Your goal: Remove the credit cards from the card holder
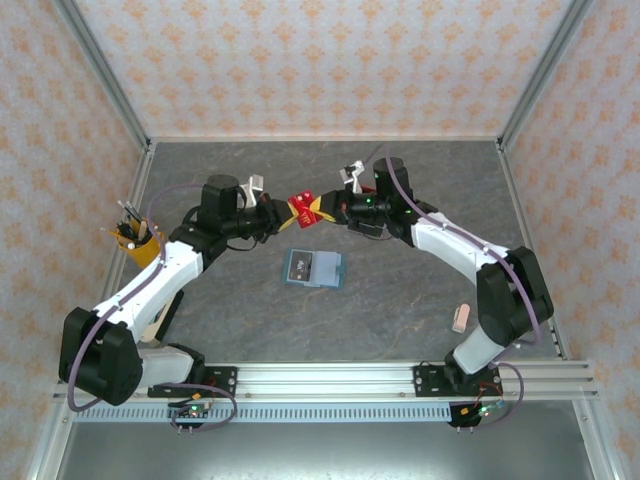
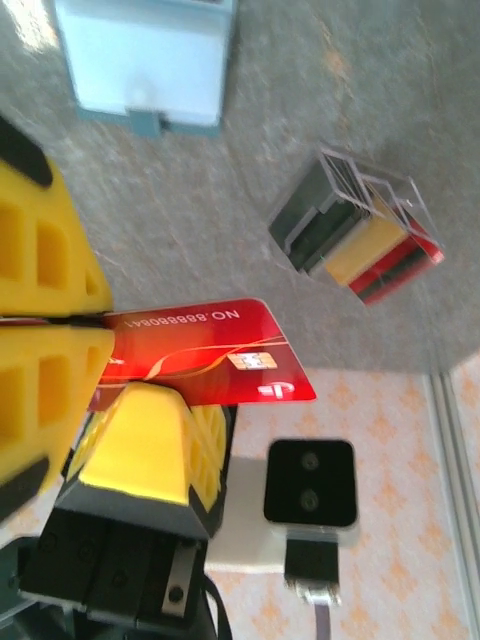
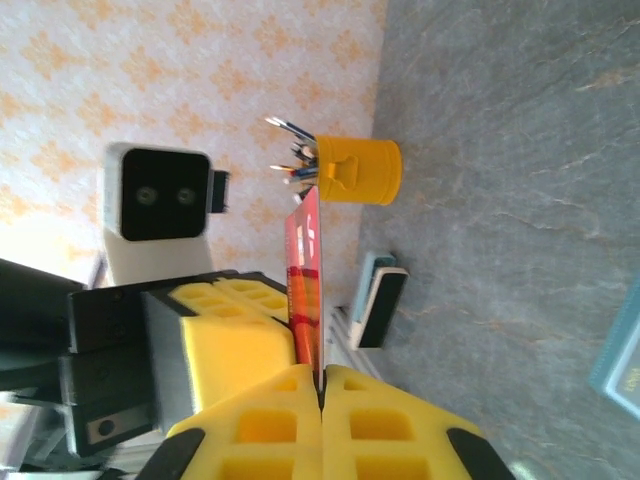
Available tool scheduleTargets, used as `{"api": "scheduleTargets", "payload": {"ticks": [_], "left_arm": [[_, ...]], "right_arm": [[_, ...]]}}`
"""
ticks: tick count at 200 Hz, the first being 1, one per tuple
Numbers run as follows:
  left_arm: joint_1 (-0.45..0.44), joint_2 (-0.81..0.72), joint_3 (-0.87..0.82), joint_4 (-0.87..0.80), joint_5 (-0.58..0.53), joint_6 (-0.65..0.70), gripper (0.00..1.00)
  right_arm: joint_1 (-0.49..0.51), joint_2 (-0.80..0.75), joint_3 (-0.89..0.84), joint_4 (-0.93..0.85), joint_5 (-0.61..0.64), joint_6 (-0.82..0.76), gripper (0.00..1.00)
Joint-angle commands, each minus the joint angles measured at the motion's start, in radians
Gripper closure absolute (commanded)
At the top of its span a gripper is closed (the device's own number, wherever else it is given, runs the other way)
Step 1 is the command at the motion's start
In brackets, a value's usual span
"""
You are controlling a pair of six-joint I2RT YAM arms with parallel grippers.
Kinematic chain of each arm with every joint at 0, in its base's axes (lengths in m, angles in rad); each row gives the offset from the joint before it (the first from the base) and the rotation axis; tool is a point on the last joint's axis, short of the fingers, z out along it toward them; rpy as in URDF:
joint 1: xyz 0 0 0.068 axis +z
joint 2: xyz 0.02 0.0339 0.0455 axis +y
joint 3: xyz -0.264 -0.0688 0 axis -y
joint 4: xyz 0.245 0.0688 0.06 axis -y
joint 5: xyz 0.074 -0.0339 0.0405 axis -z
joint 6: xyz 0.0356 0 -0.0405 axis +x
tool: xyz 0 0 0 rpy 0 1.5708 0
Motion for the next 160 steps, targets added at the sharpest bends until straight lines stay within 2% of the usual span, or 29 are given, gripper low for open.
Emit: {"api": "scheduleTargets", "payload": {"ticks": [1,12,30,67,88,116,160], "left_arm": [[-0.002,-0.034,0.096,-0.335,-0.141,0.197,0.64],[-0.001,-0.032,0.125,-0.424,-0.217,0.26,0.48],[0.003,-0.025,0.152,-0.517,-0.325,0.334,0.27],[0.021,-0.005,0.166,-0.587,-0.425,0.441,0.07],[0.033,0.005,0.169,-0.604,-0.464,0.535,0.0],[0.051,0.005,0.158,-0.613,-0.524,0.594,0.0],[0.068,0.008,0.16,-0.644,-0.576,0.631,0.0]], "right_arm": [[-0.005,-0.051,0.088,-0.202,0.12,-0.225,1.0],[-0.01,-0.062,0.126,-0.314,0.194,-0.35,1.0],[-0.028,-0.083,0.173,-0.446,0.34,-0.525,1.0],[-0.112,-0.1,0.215,-0.521,0.572,-0.76,1.0],[-0.152,-0.09,0.226,-0.527,0.643,-0.929,1.0],[-0.208,0.008,0.338,-0.608,0.684,-1.109,1.0],[-0.252,0.162,0.478,-0.695,0.571,-1.431,1.0]]}}
